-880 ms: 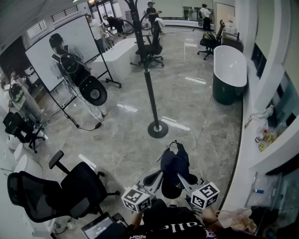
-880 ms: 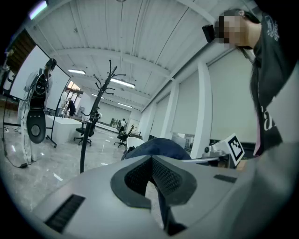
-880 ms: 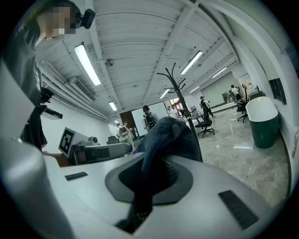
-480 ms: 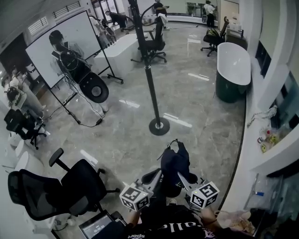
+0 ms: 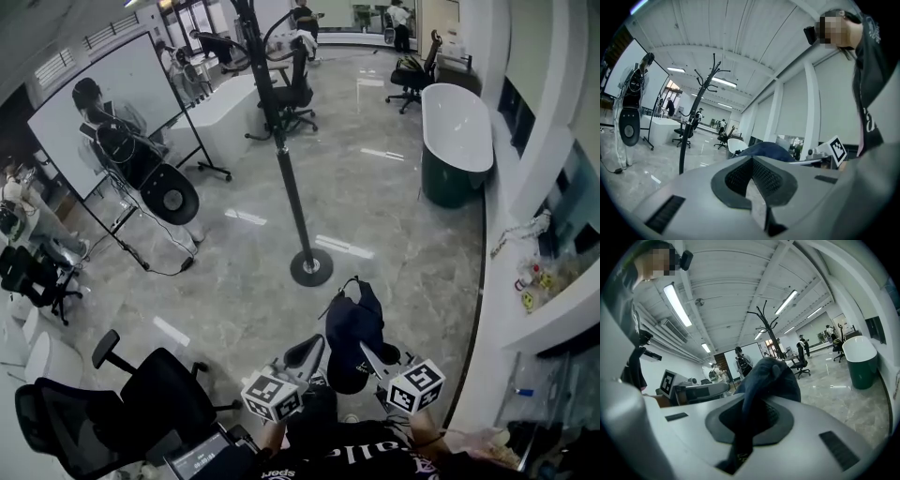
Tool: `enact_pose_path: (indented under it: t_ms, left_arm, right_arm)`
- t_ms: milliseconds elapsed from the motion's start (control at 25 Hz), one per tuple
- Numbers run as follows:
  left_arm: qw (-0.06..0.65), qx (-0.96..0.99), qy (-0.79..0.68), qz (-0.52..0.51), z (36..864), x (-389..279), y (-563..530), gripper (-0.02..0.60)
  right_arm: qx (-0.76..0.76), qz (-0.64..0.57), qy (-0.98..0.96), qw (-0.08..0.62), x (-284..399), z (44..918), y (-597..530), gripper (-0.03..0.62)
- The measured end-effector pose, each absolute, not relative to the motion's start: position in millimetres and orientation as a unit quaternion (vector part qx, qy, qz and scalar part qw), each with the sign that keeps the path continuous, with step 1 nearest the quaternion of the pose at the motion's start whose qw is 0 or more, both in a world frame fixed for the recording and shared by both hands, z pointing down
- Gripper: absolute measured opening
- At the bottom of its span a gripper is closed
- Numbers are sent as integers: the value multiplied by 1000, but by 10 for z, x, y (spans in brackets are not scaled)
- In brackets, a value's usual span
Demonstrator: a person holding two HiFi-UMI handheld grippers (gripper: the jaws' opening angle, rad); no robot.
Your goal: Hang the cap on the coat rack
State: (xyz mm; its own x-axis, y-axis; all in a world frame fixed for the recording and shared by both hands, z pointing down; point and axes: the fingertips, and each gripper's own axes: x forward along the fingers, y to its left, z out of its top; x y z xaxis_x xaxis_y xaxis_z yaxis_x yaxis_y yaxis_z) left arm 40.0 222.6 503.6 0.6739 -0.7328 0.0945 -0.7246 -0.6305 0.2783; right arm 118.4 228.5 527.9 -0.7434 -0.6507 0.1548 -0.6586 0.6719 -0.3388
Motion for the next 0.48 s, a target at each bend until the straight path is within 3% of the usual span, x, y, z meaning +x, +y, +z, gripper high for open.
enact_pose_path:
  t_ms: [480]
  left_arm:
    - [130, 895, -425, -35, 4820, -723, 798, 3]
  right_arm:
    - [369, 168, -914, 3, 311, 5014, 855, 28]
